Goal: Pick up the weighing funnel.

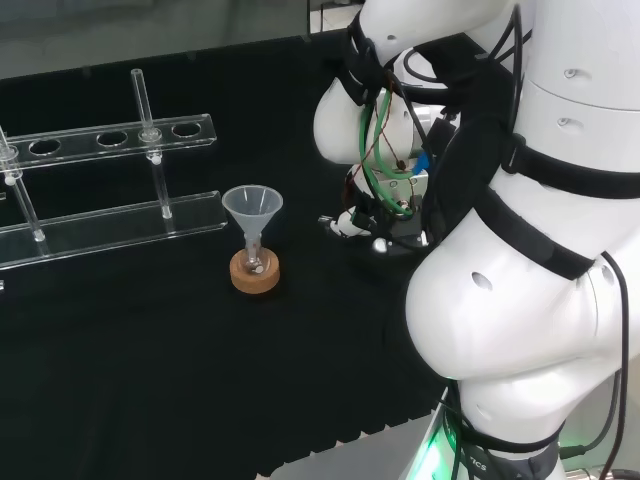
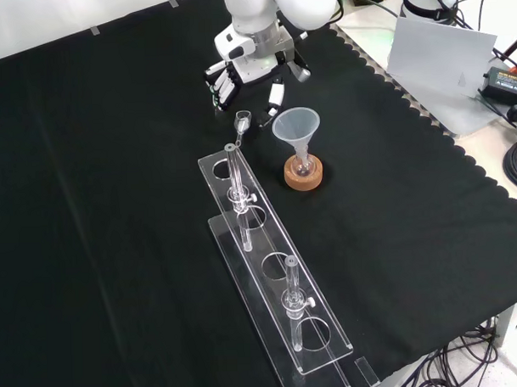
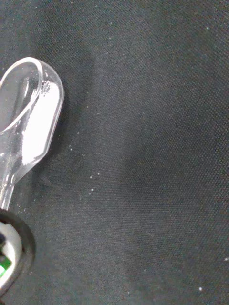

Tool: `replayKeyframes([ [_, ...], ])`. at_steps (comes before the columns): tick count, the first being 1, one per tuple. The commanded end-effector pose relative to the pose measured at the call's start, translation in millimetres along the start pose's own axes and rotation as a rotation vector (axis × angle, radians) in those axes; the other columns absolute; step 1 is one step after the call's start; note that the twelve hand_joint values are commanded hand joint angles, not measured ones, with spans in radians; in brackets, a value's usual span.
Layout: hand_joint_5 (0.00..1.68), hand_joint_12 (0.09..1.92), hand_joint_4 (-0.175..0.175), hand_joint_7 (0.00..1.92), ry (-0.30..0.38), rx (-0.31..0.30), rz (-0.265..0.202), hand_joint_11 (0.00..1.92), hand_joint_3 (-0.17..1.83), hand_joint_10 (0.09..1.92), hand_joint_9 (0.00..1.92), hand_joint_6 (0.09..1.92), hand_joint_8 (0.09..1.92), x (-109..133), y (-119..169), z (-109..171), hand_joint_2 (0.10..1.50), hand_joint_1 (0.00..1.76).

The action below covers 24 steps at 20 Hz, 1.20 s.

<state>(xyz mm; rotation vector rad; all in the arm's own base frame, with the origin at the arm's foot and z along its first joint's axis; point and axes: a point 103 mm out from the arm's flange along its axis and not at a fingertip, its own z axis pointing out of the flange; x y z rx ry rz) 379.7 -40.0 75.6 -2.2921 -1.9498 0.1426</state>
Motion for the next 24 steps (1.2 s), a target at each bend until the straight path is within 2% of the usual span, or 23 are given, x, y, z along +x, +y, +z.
replayKeyframes([
  [1,0.66,1.55,0.013,0.85,-0.003,0.012,0.004,0.01,0.5,0.56,0.6,0.24,0.53,-3,-1,4,0.6,0.79],
  [11,0.61,1.55,0.015,0.87,-0.013,0.038,0.018,0.01,0.53,0.56,0.61,0.39,0.53,-9,0,12,0.58,0.79],
  [24,0.61,1.55,0.016,0.87,0.008,0.054,0.022,0.0,0.54,0.56,0.62,0.42,0.53,-14,-6,20,0.58,0.79],
])
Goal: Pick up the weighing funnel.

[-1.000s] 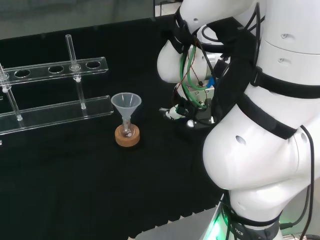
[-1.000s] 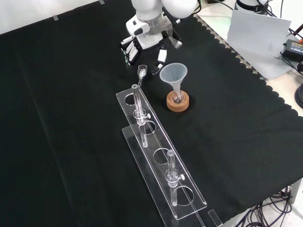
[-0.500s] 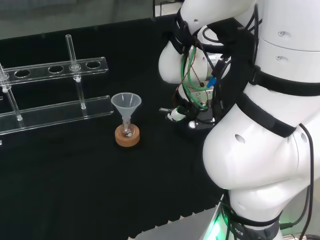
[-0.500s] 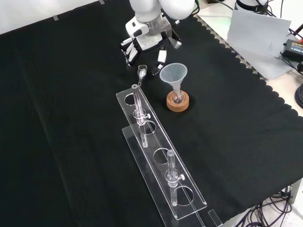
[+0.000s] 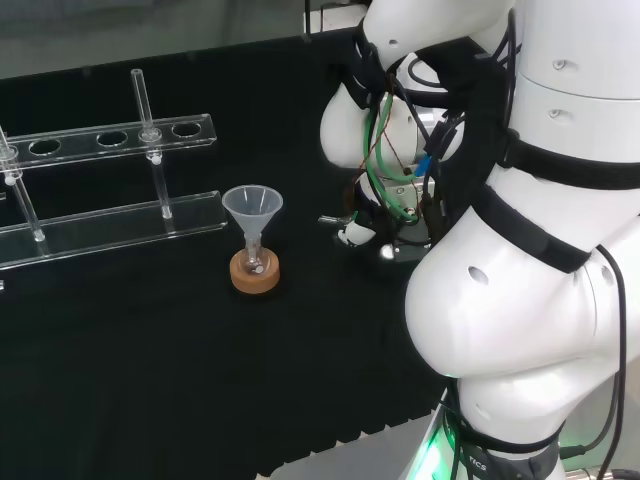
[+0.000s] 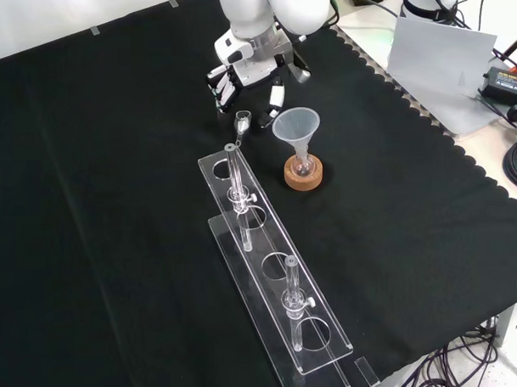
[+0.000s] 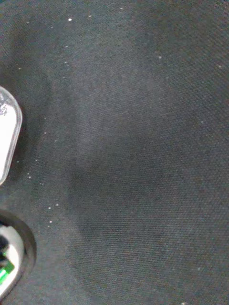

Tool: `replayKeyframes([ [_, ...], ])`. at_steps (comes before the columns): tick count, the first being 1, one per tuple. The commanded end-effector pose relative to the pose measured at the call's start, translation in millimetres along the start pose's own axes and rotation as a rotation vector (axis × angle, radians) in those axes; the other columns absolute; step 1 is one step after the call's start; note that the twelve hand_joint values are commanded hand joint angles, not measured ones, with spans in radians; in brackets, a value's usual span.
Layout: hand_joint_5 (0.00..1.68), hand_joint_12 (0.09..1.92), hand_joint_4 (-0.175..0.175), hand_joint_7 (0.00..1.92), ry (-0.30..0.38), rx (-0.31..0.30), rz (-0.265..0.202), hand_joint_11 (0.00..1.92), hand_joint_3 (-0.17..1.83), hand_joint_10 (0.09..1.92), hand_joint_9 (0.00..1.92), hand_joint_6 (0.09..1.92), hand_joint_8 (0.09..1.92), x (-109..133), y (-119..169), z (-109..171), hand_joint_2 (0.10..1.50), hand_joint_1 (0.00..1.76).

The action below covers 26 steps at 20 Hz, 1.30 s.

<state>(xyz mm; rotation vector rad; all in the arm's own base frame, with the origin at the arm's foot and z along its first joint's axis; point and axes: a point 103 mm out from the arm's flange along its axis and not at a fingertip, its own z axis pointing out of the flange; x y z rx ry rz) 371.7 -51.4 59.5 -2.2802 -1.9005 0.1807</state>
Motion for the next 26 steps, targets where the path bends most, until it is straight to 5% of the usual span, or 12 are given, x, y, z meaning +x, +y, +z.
replayKeyframes([
  [1,0.61,1.55,0.016,0.87,0.002,0.009,0.003,0.0,0.54,0.56,0.62,0.42,0.53,-1,-3,3,0.58,0.79],
  [10,0.74,1.55,0.063,0.93,-0.005,0.023,-0.003,0.0,0.54,0.56,0.65,0.5,0.53,3,-4,7,0.59,0.79],
  [26,0.77,1.56,0.065,0.98,-0.019,0.041,-0.008,0.0,0.55,0.53,0.68,0.57,0.49,7,0,10,0.59,0.79],
])
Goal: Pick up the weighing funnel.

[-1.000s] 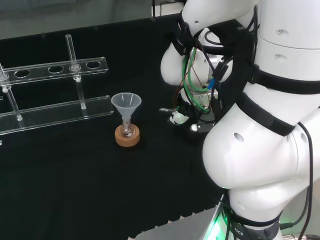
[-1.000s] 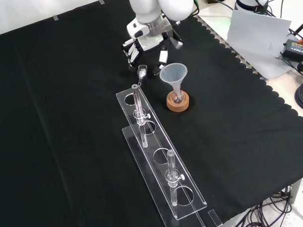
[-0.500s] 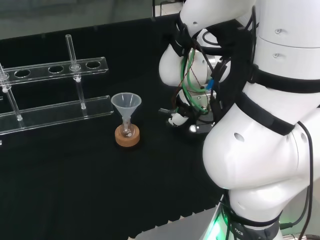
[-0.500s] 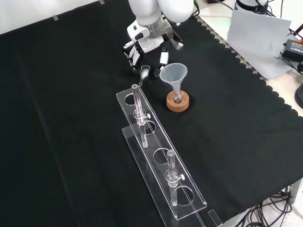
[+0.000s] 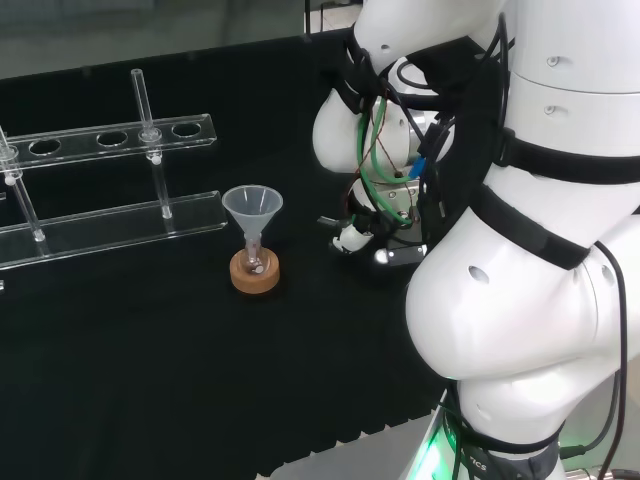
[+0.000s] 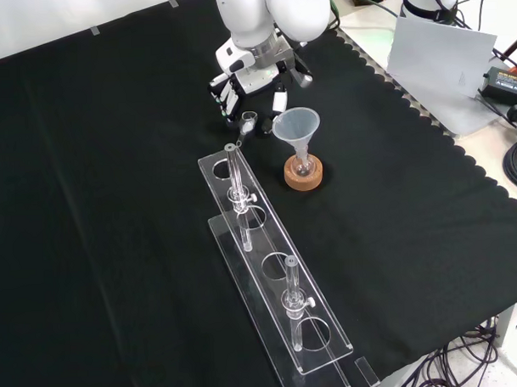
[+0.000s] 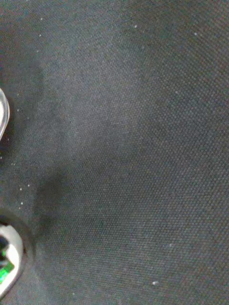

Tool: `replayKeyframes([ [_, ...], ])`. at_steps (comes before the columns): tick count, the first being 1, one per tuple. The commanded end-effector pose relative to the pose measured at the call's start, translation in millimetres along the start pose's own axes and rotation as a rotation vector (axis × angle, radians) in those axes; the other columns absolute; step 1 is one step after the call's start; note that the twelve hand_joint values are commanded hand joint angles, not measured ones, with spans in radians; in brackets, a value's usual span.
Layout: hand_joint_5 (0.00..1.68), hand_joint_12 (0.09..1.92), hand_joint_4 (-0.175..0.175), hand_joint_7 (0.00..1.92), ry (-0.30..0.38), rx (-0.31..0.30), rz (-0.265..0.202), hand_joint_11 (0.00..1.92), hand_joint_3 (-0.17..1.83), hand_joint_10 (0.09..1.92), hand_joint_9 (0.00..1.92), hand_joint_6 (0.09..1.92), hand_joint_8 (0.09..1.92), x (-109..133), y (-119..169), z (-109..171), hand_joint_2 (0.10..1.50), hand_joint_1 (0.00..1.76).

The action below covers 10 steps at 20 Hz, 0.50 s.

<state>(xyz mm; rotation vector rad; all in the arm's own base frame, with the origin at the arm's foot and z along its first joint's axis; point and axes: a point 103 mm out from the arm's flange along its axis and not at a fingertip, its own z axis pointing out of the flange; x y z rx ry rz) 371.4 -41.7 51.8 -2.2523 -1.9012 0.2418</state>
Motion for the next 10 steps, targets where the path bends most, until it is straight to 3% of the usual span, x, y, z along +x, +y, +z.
replayKeyframes([
  [1,0.77,1.56,0.064,0.98,0.004,0.002,0.005,0.0,0.55,0.53,0.68,0.57,0.49,-3.3,0.9,2.1,0.59,0.79],
  [10,0.77,1.56,0.06,0.99,0.007,0.003,0.007,0.0,0.56,0.53,0.69,0.58,0.48,-4.0,-1.9,1.8,0.59,0.79],
])
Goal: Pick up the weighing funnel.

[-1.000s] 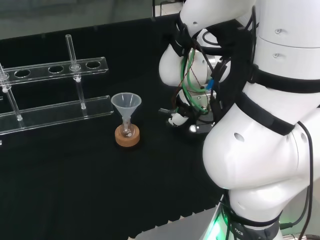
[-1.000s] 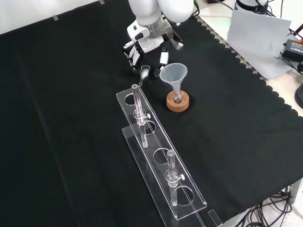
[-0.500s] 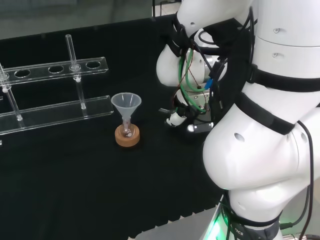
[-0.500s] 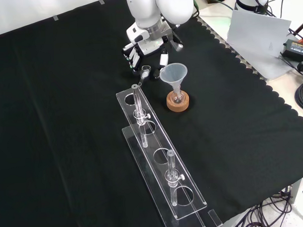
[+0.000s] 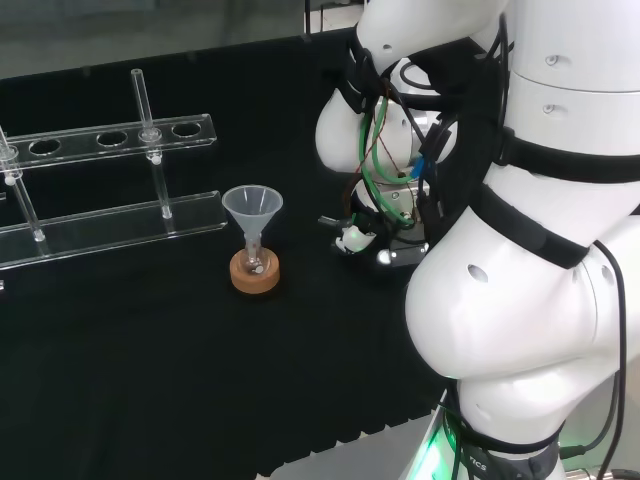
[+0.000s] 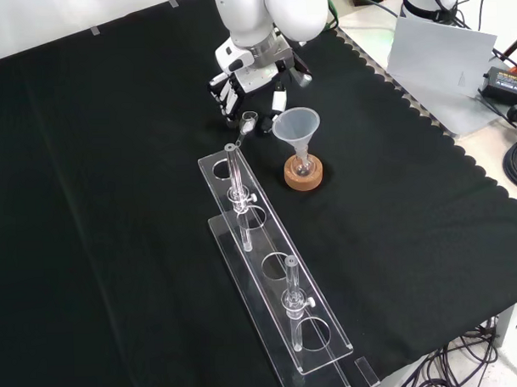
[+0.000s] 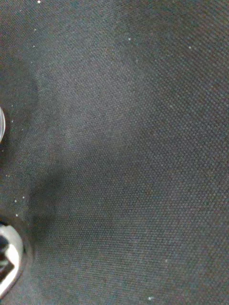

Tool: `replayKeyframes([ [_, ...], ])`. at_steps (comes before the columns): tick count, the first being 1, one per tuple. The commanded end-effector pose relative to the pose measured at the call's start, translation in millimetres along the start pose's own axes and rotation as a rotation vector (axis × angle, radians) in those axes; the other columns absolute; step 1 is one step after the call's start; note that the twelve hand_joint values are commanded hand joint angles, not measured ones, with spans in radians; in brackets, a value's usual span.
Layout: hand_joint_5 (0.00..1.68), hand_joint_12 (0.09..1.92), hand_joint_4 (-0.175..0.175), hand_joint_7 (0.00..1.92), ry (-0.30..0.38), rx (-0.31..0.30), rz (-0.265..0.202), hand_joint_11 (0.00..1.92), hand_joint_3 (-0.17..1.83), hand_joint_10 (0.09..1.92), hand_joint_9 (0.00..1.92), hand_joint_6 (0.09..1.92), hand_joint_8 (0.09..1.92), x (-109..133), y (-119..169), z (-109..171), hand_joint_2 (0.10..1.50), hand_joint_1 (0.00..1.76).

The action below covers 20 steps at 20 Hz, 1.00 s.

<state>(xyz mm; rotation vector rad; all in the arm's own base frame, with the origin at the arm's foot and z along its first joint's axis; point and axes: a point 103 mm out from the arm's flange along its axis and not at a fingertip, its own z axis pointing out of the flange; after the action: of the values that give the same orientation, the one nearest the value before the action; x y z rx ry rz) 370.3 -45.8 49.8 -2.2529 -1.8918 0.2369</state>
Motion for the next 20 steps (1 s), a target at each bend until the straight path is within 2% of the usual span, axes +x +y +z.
replayKeyframes([
  [1,0.77,1.56,0.06,0.99,0.0,0.001,0.003,0.0,0.56,0.53,0.69,0.58,0.48,-0.5,-2.3,-0.3,0.59,0.79],
  [12,0.79,1.55,0.059,1.0,0.001,0.018,0.019,0.0,0.56,0.52,0.67,0.59,0.48,-7.0,-5.8,4.1,0.6,0.79],
  [20,0.8,1.55,0.055,1.02,0.013,0.006,0.022,0.0,0.56,0.53,0.68,0.59,0.48,-10.0,-4.6,5.6,0.6,0.8],
])
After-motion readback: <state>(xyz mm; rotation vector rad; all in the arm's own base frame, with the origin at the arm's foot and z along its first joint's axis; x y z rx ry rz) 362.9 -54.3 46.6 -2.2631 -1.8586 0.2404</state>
